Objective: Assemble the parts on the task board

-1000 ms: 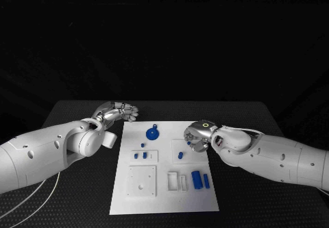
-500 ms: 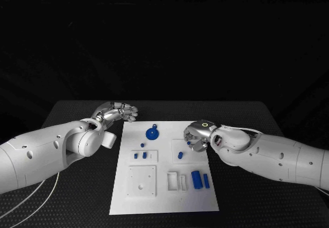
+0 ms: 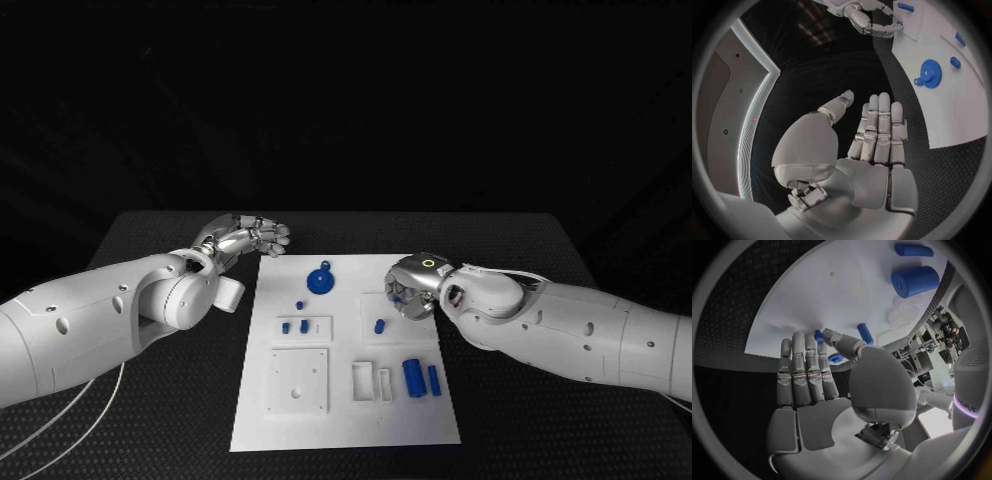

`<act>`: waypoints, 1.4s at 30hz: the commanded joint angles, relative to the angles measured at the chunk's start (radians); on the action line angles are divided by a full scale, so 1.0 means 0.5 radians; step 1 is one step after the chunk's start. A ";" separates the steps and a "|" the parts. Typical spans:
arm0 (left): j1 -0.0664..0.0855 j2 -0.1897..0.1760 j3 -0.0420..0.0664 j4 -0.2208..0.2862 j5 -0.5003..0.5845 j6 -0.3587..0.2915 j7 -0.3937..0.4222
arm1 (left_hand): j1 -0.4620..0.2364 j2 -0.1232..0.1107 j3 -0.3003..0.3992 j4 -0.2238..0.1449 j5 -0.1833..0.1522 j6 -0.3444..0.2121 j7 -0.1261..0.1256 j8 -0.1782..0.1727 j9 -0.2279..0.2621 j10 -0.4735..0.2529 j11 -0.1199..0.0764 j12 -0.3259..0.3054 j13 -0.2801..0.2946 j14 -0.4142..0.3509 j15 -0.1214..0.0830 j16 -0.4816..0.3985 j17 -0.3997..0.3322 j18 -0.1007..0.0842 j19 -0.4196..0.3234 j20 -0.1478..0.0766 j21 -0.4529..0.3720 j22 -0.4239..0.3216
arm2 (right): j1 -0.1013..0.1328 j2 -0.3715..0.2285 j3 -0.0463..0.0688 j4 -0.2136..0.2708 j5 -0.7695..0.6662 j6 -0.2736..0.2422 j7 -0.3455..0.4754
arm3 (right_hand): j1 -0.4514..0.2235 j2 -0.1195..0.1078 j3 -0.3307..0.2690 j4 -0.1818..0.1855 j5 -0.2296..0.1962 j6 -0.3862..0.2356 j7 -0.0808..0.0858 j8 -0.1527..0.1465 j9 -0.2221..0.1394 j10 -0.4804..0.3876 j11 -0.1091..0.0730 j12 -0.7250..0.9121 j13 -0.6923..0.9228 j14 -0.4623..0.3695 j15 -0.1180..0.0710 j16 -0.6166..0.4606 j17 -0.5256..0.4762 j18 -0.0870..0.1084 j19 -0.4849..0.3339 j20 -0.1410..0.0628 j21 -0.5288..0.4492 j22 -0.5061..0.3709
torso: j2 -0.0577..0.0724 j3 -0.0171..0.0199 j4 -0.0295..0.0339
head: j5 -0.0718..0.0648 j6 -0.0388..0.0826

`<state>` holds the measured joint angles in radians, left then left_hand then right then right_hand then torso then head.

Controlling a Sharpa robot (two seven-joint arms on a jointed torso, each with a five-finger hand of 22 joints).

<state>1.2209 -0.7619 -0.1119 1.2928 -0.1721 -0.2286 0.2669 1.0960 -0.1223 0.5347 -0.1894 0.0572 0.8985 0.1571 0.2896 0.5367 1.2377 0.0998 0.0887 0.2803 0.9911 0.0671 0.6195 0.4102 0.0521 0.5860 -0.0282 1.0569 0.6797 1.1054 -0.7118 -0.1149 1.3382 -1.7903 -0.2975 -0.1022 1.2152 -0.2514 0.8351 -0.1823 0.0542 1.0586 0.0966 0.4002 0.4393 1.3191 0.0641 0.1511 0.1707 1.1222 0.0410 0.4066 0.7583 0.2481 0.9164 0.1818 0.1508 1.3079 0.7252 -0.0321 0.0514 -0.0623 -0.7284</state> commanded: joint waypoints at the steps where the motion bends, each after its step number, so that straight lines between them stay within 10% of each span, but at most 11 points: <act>1: 0.002 0.001 0.001 0.004 0.006 0.026 0.010 | -0.002 -0.005 0.002 -0.011 0.003 -0.011 0.003 -0.003 -0.002 -0.016 -0.002 -0.006 -0.003 0.002 0.012 -0.010 0.004 0.011 -0.008 0.003 -0.011 0.003 | -0.006 0.002 -0.004 0.001 -0.076 0.013 -0.036 | 0.000 0.021 0.015 -0.001 -0.012 0.016 -0.005 0.008 0.007 0.013 -0.001 0.005 0.008 0.013 -0.004 0.010 0.010 0.027 0.017 0.001 0.015 0.048 | 0.000 -0.0006 -0.001 | 0.001 -0.001; 42: 0.002 0.000 0.001 0.006 0.006 0.025 -0.004 | 0.006 -0.008 0.004 -0.017 0.004 -0.028 0.009 -0.007 -0.006 -0.023 0.002 -0.009 -0.007 -0.001 0.015 -0.031 0.024 0.010 -0.012 0.007 -0.016 0.005 | -0.011 0.015 -0.009 0.009 -0.154 -0.066 -0.075 | 0.030 0.008 0.099 -0.044 -0.009 0.048 -0.024 0.023 0.072 0.038 -0.018 0.018 0.085 0.048 -0.018 0.006 0.091 0.027 0.050 -0.014 0.063 0.047 | 0.000 -0.0030 0.000 | 0.008 -0.006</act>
<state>1.2209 -0.7626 -0.1119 1.2931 -0.1721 -0.2266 0.2584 1.0960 -0.1223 0.5373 -0.1920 0.0572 0.8913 0.1643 0.2896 0.5349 1.2310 0.1002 0.0888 0.2777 0.9916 0.0665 0.6078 0.4216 0.0518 0.5861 -0.0282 1.0531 0.6813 1.1006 -0.7050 -0.1199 1.3417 -1.8505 -0.3202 -0.1317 1.2233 -0.2433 0.8782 -0.2025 0.0503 1.0762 0.0863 0.4056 0.4740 1.3314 0.0555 0.1544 0.2121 1.1381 0.0321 0.4065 0.8028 0.2482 0.9327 0.1729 0.1777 1.3075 0.7247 -0.0330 0.0510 -0.0592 -0.7315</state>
